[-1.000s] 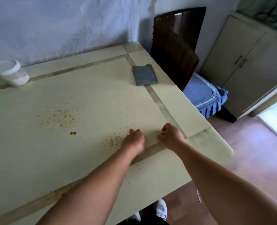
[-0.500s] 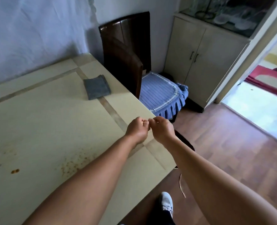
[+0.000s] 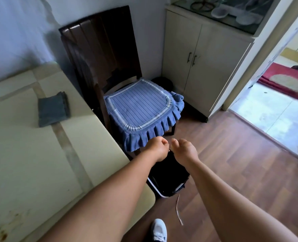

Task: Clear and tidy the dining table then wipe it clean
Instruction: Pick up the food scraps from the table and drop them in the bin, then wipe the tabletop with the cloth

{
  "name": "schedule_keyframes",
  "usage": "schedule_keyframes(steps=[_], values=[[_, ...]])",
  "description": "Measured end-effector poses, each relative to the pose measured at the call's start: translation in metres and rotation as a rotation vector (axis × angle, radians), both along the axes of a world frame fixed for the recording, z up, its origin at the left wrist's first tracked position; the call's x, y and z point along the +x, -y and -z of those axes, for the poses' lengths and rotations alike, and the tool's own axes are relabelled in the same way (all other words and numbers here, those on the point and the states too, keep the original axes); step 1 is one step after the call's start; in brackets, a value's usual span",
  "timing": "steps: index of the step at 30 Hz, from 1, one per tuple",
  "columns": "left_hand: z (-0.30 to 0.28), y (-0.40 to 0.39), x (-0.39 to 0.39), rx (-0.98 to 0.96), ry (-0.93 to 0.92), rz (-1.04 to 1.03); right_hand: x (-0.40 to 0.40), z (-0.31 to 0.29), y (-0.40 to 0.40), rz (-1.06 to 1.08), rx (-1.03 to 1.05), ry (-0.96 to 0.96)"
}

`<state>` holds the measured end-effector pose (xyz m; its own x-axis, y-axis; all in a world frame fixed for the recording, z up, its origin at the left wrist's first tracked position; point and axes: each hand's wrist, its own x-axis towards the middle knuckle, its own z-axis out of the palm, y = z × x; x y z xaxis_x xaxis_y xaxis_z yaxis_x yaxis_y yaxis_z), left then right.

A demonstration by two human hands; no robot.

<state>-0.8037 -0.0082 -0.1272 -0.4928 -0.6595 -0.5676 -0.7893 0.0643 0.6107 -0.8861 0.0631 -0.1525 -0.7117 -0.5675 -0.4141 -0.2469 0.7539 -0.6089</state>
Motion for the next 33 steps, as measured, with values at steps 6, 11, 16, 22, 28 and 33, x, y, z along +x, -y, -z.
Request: schedule_keyframes(steps=[6, 11, 16, 22, 28, 33], values=[[0.009, 0.008, -0.017, 0.025, 0.072, -0.023, -0.022, 0.013, 0.008, -0.060, 0.063, 0.043], [0.004, 0.019, -0.003, -0.127, -0.071, -0.164, -0.015, 0.008, 0.024, 0.002, -0.081, 0.043], [-0.014, 0.033, 0.019, -0.278, -0.223, -0.348, 0.011, -0.022, 0.049, 0.059, -0.298, 0.020], [-0.044, 0.061, 0.077, -0.444, -0.338, -0.514, 0.067, -0.059, 0.100, -0.099, -0.462, 0.016], [-0.059, 0.103, 0.161, -0.469, -0.359, -0.645, 0.154, -0.079, 0.157, -0.296, -0.486, 0.080], [-0.062, 0.157, 0.217, -0.497, -0.259, -0.648, 0.209, -0.083, 0.207, -0.440, -0.466, 0.064]])
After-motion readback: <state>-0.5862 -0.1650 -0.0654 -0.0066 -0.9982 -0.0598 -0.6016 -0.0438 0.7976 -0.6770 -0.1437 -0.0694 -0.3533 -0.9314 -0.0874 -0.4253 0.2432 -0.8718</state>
